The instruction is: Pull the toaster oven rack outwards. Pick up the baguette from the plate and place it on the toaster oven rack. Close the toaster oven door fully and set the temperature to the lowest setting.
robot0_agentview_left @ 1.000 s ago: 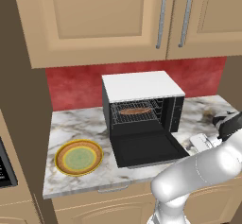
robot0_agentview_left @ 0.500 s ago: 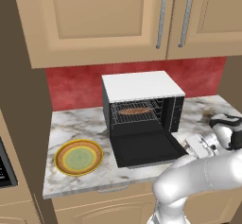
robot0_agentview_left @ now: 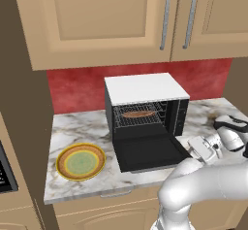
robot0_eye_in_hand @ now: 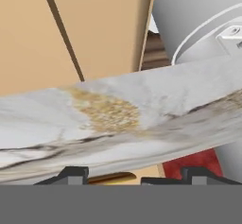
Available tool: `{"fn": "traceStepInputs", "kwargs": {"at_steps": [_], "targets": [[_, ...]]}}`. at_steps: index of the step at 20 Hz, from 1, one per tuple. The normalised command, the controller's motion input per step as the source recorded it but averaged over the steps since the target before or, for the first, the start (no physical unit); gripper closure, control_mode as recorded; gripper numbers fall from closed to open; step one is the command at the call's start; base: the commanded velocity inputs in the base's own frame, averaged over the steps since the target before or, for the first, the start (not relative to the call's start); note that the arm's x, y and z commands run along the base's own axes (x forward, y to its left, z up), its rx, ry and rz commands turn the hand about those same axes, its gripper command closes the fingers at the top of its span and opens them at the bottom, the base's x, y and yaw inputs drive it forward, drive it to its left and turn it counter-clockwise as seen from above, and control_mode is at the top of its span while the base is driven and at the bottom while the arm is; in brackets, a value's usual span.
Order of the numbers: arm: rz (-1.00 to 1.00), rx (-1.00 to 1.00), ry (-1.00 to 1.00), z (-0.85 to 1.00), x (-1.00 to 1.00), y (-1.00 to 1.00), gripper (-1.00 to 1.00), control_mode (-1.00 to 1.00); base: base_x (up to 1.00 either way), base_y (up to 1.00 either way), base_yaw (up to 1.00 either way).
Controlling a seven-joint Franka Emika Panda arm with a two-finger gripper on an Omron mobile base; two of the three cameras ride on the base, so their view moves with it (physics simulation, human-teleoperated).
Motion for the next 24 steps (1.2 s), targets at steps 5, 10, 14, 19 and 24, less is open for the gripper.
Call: {"fn": "traceStepInputs", "kwargs": {"at_steps": [5,10,14,19,24], "targets": [[0.0,0.0,-0.01,-0.13,0.0,0.13,-1.0,-1.0,0.0,0.0,0.0],[0.0,0.0,-0.04,-0.03,0.0,0.26,-1.0,-1.0,0.0,0.0,0.0],[0.0,0.0,-0.05,0.0,0.0,0.39,-1.0,-1.0,0.0,0.0,0.0],[0.0,0.0,0.0,0.0,0.0,0.46,-1.0,-1.0,0.0,0.0,0.0],[0.0,0.0,0.0,-0.03,0.0,0.34,-1.0,-1.0,0.0,0.0,0.0]]}}
